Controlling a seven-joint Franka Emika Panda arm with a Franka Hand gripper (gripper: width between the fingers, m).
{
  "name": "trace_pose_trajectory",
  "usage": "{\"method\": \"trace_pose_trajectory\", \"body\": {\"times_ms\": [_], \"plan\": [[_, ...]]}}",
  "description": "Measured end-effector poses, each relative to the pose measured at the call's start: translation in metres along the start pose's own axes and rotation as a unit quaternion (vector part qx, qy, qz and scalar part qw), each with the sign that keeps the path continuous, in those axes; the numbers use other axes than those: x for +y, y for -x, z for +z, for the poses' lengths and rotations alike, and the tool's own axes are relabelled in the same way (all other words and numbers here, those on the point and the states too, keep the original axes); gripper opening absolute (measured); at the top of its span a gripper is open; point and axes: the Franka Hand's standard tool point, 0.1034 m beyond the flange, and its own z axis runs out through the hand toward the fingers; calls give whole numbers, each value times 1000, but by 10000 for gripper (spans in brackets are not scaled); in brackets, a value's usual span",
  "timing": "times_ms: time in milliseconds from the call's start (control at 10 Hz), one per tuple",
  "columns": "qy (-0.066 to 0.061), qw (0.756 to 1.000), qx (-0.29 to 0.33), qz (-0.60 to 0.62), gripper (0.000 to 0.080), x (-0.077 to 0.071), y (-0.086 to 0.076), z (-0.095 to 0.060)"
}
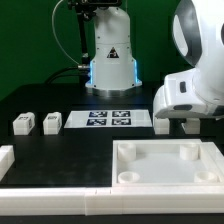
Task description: Assemble one leg
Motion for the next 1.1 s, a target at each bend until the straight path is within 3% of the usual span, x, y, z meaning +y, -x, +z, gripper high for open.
{"method": "trace_pose_trajectory", "body": {"times_ms": [100,200,900,1000,1100], "plan": [[0,1000,0,0,363,0,0,0],[0,1000,0,0,282,0,0,0],[-1,1000,1,-1,282,1,0,-3],[0,1000,-2,-14,282,7,4,-21],[-4,1000,7,-25,282,14,10,-54]]}}
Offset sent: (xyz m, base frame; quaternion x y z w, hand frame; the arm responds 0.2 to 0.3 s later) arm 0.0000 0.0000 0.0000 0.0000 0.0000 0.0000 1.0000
